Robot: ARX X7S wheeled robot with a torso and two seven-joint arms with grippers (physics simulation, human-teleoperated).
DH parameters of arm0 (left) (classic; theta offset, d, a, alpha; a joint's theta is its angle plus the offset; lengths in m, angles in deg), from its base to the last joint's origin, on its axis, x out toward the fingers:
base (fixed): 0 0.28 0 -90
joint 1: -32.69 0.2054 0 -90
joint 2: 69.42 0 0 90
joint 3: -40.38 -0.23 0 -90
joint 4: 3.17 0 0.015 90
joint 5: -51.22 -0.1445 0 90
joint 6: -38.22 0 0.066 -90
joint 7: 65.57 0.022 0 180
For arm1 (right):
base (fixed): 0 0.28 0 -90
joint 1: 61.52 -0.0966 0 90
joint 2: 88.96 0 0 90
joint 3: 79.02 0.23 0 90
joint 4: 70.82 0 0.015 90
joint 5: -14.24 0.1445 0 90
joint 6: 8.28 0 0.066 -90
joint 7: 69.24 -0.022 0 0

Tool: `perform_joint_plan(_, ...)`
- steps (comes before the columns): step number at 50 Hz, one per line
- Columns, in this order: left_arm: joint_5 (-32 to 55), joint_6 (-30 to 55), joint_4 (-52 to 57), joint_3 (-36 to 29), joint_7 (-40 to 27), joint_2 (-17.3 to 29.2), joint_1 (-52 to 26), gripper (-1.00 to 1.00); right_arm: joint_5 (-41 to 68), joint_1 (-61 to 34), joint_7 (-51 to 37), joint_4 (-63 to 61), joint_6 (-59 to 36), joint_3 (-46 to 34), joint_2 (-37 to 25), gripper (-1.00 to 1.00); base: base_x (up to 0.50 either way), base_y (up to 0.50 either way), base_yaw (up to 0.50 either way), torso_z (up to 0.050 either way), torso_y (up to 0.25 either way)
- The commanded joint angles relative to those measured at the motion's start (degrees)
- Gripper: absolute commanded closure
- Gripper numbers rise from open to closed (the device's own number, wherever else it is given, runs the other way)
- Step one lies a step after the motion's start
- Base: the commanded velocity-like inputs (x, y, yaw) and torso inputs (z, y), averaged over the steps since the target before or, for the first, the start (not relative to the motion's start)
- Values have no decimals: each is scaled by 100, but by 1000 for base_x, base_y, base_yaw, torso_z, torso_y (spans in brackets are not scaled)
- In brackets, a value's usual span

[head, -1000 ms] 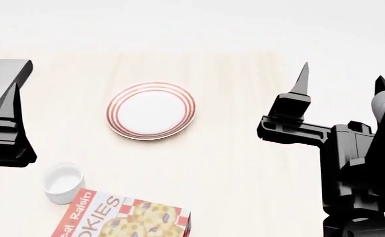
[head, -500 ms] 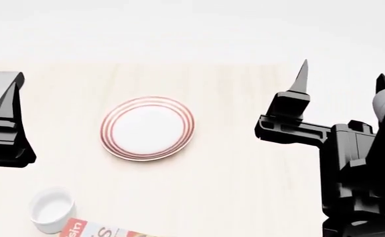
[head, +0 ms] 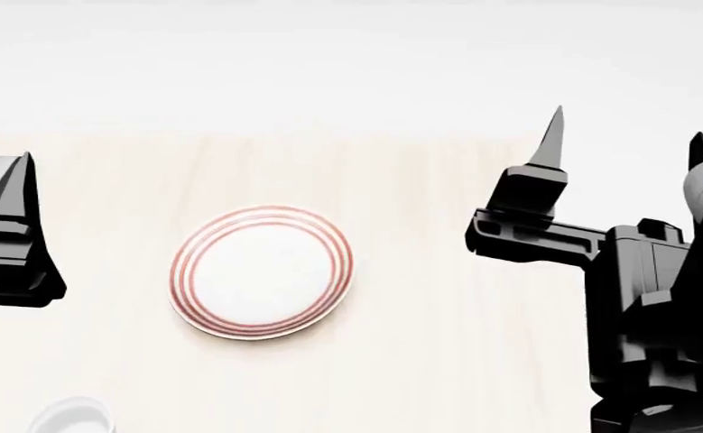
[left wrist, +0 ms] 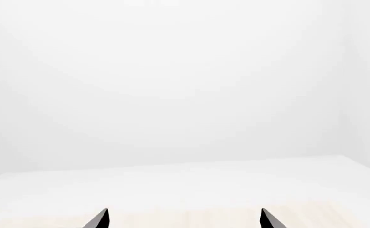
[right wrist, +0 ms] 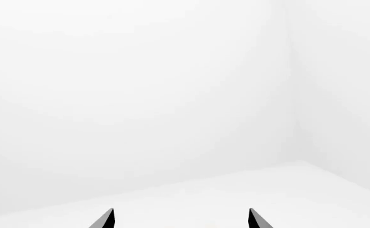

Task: Pick the akita bowl next to the ramekin and place it on the plate.

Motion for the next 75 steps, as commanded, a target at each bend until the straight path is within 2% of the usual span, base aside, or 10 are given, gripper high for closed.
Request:
perform_joint_plan(1, 43, -19, -20, -1, -25, 25, -4, -100, -11, -3, -4, 33, 55, -40, -14, -100, 227, 0, 0, 0, 0)
perform_joint_plan(24, 134, -19, -21, -8, -100, 52, -5, -100, 57, -8, -56, 50, 56, -58, -51, -100, 270, 0, 0, 0, 0)
perform_joint_plan(38, 165, 5, -16, 21, -169, 92, -60, -100, 115, 1, -76, 7, 80, -60, -66, -100, 0, 0, 0, 0, 0)
perform_joint_plan(43, 334, 476, 66, 39, -194, 32, -699, -100, 121, -7, -71, 0, 80, -92, -89, -100, 0, 0, 0, 0, 0)
perform_joint_plan(47, 504, 1131, -210, 66, -155, 10, -1670, -100, 194, -42, -124, -34, 0, -60, -89, -100, 0, 0, 0, 0, 0)
perform_joint_plan(49, 465, 1072, -578, -109, -117, 155, -1978, -100, 178, -33, -119, -12, 33, -64, -87, -100, 0, 0, 0, 0, 0)
perform_joint_plan(56, 399, 1166, -1536, -128, -99, 239, -2900, -100, 147, -25, -99, 57, 110, -101, -85, -100, 0, 0, 0, 0, 0)
perform_joint_plan(60, 226, 917, -2341, -389, -55, 518, -3378, -100, 116, -10, -82, 91, 176, -119, -86, -100, 0, 0, 0, 0, 0)
perform_joint_plan(69, -40, 495, -3652, -879, 13, 710, -3887, -100, 142, 13, -114, 83, 184, -107, -96, -100, 0, 0, 0, 0, 0)
perform_joint_plan(75, -251, -23, -4486, -937, -112, 536, -3952, -100, 143, 22, -117, 91, 216, -112, -103, -100, 0, 0, 0, 0, 0)
